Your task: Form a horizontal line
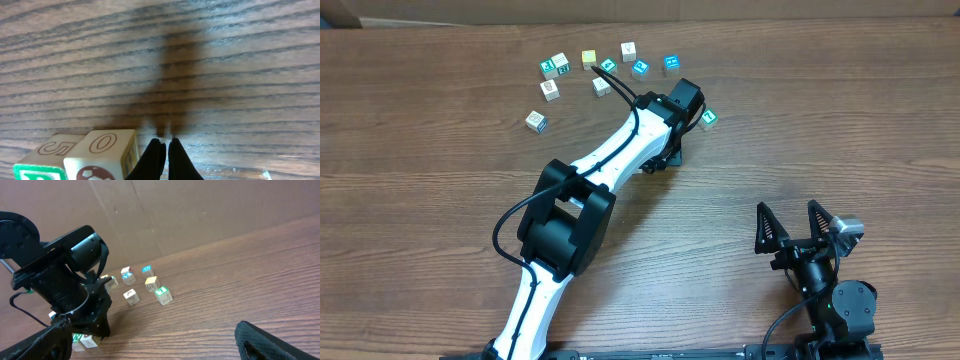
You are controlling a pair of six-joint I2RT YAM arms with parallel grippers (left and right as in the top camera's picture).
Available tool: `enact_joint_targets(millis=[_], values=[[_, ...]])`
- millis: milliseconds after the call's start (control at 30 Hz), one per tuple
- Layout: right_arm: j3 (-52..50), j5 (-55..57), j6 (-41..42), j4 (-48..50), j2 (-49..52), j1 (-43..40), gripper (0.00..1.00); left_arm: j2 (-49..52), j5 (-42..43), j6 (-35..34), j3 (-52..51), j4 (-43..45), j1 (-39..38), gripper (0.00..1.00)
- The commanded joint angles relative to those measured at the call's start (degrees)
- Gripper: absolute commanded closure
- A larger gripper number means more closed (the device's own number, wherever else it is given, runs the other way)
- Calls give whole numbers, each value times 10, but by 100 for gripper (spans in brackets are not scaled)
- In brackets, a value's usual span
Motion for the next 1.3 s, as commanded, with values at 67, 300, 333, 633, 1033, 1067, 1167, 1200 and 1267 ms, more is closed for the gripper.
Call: enact_joint_targets(millis=[67,300,333,633,1033,1067,1167,1200,1267], values=[[-2,-1,1,4,-7,-4,0,6,-13,-12,-3,-10,1,96],[-2,-1,1,4,-7,-4,0,6,-13,-12,-3,-19,1,96],[-2,-1,1,4,-7,-4,0,6,-13,-12,-3,-20,1,96],[-2,-1,1,4,-7,-4,0,6,-12,-13,-3,-24,1,96],[-2,-1,1,4,-7,-4,0,6,-12,-14,-3,-35,1,96],[-2,-1,1,4,-7,-4,0,6,-12,-14,-3,-35,1,96],[-2,-1,1,4,-7,-4,0,6,-12,-15,-3,-35,1,96],[-2,-1,1,4,-7,-4,0,6,-12,-14,-3,-35,1,96],[-2,-1,1,4,-7,-4,0,6,-12,-14,-3,-35,1,96]])
